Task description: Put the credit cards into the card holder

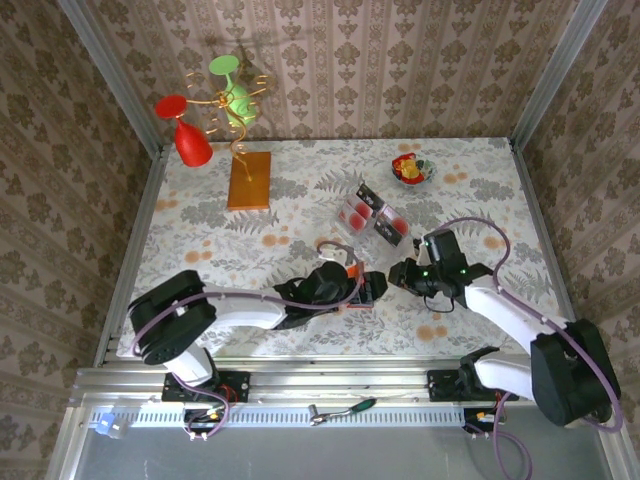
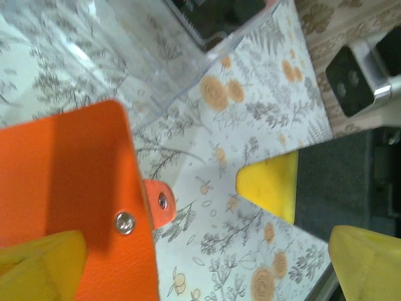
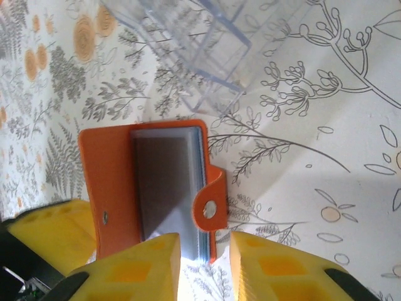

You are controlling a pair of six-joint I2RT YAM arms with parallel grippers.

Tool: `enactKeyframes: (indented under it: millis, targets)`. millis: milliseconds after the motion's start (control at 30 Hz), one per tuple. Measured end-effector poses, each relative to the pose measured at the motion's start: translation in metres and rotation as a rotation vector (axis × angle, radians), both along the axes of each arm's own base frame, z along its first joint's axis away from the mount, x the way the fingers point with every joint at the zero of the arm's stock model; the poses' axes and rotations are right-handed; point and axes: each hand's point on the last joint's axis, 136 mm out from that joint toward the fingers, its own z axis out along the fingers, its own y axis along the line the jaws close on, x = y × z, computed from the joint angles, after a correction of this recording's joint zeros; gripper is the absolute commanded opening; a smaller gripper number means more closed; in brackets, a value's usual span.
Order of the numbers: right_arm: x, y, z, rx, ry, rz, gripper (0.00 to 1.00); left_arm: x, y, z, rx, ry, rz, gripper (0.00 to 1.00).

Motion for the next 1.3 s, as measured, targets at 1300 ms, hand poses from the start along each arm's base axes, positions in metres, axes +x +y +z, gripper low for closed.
enactKeyframes:
  millis: [1300]
  targets:
    - [-0.03,0.059,-0.038,-0.224,0.06,0.2,0.11,0.049,0.134,-0.009,0.484,-0.035,0.069,1.0]
